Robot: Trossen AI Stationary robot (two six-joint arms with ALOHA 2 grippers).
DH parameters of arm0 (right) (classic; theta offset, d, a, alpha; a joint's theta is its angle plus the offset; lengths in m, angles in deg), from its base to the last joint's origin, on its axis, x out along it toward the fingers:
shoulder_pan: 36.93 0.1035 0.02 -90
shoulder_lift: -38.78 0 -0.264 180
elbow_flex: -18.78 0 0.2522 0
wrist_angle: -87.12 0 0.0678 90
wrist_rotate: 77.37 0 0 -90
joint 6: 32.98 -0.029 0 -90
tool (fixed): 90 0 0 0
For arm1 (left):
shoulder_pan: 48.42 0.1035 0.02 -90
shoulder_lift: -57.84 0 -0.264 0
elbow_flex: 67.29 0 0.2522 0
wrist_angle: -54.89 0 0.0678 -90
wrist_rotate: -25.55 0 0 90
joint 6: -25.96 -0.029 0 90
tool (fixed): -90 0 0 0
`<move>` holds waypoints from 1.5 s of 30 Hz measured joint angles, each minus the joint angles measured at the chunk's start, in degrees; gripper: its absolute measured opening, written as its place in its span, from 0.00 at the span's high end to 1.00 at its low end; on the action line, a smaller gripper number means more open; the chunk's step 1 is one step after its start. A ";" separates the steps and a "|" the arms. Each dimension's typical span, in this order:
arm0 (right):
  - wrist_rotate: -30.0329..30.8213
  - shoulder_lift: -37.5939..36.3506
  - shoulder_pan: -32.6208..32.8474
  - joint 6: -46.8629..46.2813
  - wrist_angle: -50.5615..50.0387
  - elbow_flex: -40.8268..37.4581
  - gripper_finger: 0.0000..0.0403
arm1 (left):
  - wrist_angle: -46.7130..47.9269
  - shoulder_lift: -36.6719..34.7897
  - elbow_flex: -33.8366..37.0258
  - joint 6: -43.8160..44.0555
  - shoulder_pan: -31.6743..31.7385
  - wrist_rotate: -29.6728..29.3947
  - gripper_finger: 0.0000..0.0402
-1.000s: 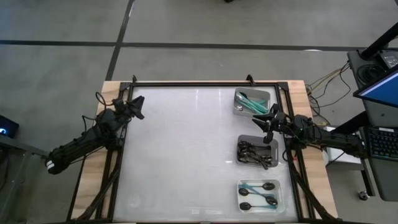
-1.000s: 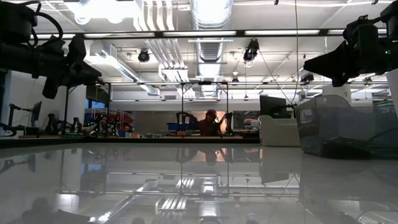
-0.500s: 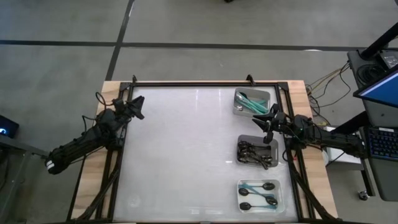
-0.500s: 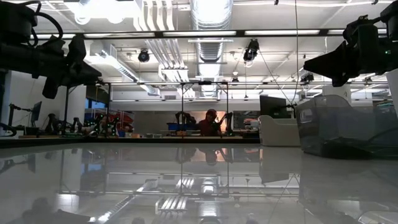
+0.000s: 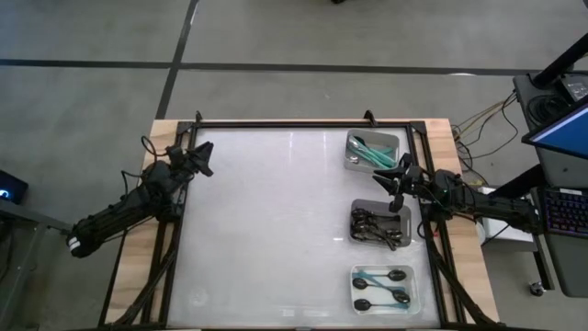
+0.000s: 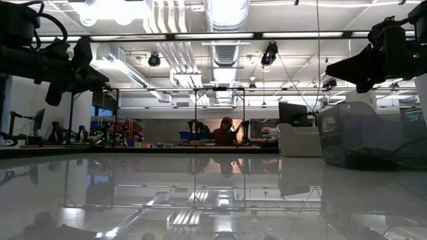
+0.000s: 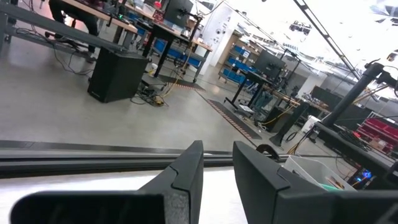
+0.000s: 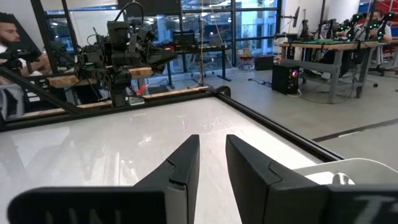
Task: Sort silverware by color (type)
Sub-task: Return to Home Position
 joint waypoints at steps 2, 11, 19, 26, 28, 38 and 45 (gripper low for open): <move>0.00 0.00 0.00 0.00 0.00 0.00 0.83 | 0.00 0.00 0.00 0.00 0.00 0.00 0.82; -0.01 0.00 0.02 0.00 0.00 0.00 0.80 | 0.00 0.00 0.00 0.00 0.00 0.00 0.82; 0.00 0.00 0.02 0.00 0.00 0.00 0.82 | 0.00 0.00 0.02 -0.01 0.00 0.00 0.82; 0.00 0.00 0.00 -0.01 0.00 0.00 0.81 | 0.00 0.00 0.02 -0.01 0.00 0.01 0.82; 0.00 0.00 0.01 -0.01 0.00 0.00 0.81 | 0.00 0.00 0.02 0.00 0.00 0.00 0.82; 0.00 0.00 0.02 0.00 0.00 0.00 0.81 | 0.00 0.00 0.02 0.00 0.00 0.02 0.82; -0.01 0.00 0.01 0.00 0.00 0.00 0.82 | 0.00 0.00 0.02 0.00 0.00 0.00 0.82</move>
